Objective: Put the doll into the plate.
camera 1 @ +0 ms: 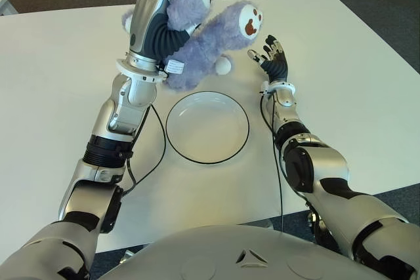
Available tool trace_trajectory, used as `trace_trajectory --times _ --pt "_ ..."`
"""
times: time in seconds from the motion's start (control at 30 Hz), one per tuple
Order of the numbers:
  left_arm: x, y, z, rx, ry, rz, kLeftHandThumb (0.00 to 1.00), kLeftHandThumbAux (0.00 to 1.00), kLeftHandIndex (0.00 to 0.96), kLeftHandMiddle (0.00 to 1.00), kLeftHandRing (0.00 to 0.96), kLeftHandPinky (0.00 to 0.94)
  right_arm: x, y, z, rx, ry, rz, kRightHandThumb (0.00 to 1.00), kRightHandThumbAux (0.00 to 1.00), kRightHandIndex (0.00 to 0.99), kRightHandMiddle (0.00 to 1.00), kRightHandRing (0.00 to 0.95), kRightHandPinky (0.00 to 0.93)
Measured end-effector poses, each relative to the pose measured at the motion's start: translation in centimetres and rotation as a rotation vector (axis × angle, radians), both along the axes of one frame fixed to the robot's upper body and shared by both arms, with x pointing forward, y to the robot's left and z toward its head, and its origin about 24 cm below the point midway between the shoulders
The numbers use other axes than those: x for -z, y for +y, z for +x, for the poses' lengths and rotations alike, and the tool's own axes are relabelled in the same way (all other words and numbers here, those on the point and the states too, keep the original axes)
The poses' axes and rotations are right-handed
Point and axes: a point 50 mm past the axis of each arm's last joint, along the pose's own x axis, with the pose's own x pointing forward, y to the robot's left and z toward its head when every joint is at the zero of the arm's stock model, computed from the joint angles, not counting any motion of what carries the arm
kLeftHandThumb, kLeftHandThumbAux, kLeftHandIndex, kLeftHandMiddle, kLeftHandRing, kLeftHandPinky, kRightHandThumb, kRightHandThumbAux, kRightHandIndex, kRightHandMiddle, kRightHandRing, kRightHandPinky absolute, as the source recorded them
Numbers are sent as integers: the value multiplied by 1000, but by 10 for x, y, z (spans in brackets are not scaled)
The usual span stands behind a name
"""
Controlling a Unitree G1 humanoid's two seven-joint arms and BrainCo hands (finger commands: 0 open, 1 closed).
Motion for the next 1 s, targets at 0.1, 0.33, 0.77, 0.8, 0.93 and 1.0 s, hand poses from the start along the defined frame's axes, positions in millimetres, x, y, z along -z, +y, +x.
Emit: trace_trajectory --times 0.1,0.33,0.77,0.8,0.93,1.0 --pt "0 -2 -1 10 -3 4 821 610 797 870 877 860 0 0 0 0 0 0 152 824 83 42 43 78" --pt "2 -9 -3 80 12 5 797 626 794 868 874 860 0 0 0 1 0 0 138 829 82 45 48 83" --pt "3 -16 -6 173 51 -36 808 615 790 854 862 846 0 0 0 21 1 6 197 789 164 32 12 31" --pt "4 -16 -6 175 54 -37 810 614 789 854 861 846 0 0 0 25 2 4 197 788 166 33 12 31" --pt "7 -18 -7 179 65 -44 816 610 795 864 871 861 0 0 0 38 2 -2 208 792 202 49 19 35" --pt "9 -19 -7 178 71 -42 819 611 799 870 874 865 0 0 0 46 -2 -6 210 791 199 55 22 37"
